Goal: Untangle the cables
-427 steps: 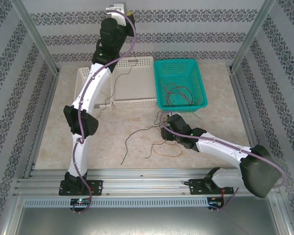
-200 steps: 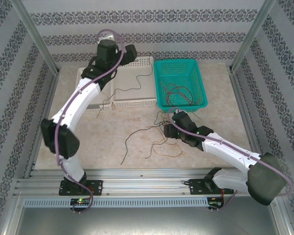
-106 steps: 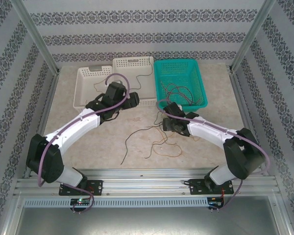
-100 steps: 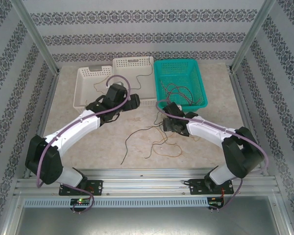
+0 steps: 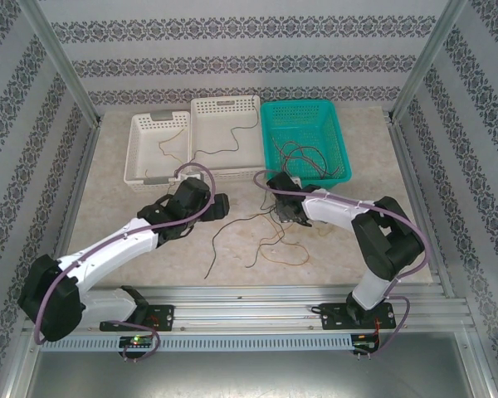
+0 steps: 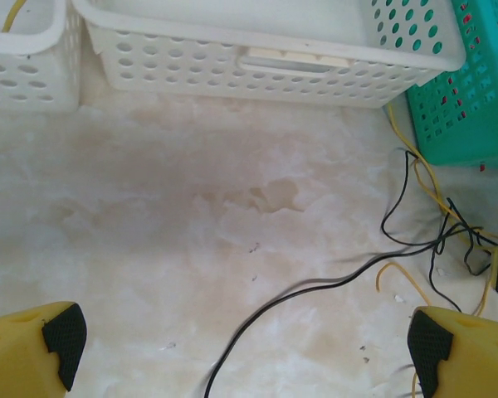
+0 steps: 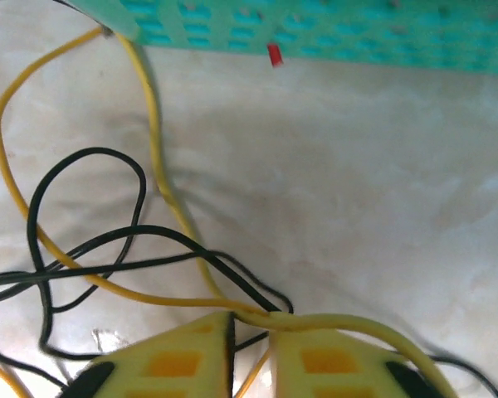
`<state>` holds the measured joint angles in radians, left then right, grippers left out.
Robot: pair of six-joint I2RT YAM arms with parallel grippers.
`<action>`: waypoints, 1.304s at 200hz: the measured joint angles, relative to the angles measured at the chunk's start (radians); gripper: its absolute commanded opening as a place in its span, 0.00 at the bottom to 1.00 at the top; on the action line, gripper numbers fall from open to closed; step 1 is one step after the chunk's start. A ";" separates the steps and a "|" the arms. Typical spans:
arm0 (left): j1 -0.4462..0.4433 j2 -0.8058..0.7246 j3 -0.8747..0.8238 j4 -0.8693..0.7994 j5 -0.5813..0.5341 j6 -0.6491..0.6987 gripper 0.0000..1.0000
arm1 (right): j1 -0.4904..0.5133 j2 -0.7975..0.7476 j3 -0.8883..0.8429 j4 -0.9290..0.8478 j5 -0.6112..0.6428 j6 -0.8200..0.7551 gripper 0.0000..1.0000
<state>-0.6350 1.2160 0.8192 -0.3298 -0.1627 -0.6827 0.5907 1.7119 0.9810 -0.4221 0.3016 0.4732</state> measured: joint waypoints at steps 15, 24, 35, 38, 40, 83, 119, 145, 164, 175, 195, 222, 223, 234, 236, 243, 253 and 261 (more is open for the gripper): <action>0.000 -0.026 -0.028 0.000 0.000 -0.005 1.00 | 0.001 0.005 0.005 0.011 -0.006 0.000 0.00; 0.000 -0.037 -0.043 0.000 0.001 -0.008 1.00 | 0.005 0.003 0.005 0.009 -0.010 -0.004 0.00; 0.000 -0.050 -0.058 0.000 0.001 -0.011 1.00 | 0.018 -0.013 0.005 -0.001 -0.013 -0.007 0.00; 0.000 -0.054 -0.063 0.000 0.001 -0.012 1.00 | 0.022 -0.018 0.005 -0.005 -0.014 -0.007 0.00; 0.000 -0.056 -0.065 0.000 0.001 -0.012 1.00 | 0.025 -0.025 0.005 -0.008 -0.014 -0.009 0.00; 0.000 -0.074 -0.077 0.000 0.012 -0.016 1.00 | 0.082 -0.258 0.017 -0.039 -0.039 -0.010 0.00; -0.003 -0.074 -0.077 0.007 0.035 -0.027 1.00 | 0.082 -0.358 0.039 -0.067 -0.057 -0.002 0.19; -0.015 -0.074 -0.077 0.019 0.047 -0.032 1.00 | 0.069 -0.352 0.039 -0.129 -0.047 0.003 0.51; -0.029 -0.074 -0.077 0.025 0.051 -0.034 1.00 | 0.040 -0.336 0.021 -0.154 -0.044 0.005 0.60; -0.038 -0.074 -0.078 0.025 0.050 -0.035 1.00 | 0.029 -0.335 -0.007 -0.154 -0.043 0.009 0.64; -0.045 -0.076 -0.087 0.027 0.051 -0.038 1.00 | 0.006 -0.327 -0.061 -0.155 -0.048 0.018 0.65; -0.047 -0.076 -0.101 0.029 0.054 -0.048 1.00 | -0.006 -0.236 -0.067 -0.142 -0.054 0.021 0.63; -0.047 -0.076 -0.101 0.029 0.054 -0.049 1.00 | -0.006 -0.233 -0.068 -0.142 -0.054 0.021 0.63; -0.053 -0.076 -0.103 0.029 0.054 -0.055 1.00 | -0.006 -0.186 -0.068 -0.130 -0.060 0.024 0.55; -0.054 -0.076 -0.104 0.030 0.054 -0.056 1.00 | -0.006 -0.177 -0.068 -0.126 -0.061 0.019 0.53; -0.060 -0.076 -0.106 0.029 0.054 -0.058 1.00 | -0.006 -0.151 -0.068 -0.115 -0.067 0.018 0.42; -0.065 -0.076 -0.108 0.030 0.054 -0.060 1.00 | -0.006 -0.124 -0.068 -0.101 -0.078 0.025 0.22; -0.066 -0.076 -0.110 0.030 0.054 -0.060 1.00 | -0.006 -0.113 -0.068 -0.095 -0.086 0.026 0.10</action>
<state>-0.7013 1.1404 0.7094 -0.3000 -0.1089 -0.7429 0.5846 1.5990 0.9134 -0.5171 0.2153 0.4988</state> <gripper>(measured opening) 0.999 0.277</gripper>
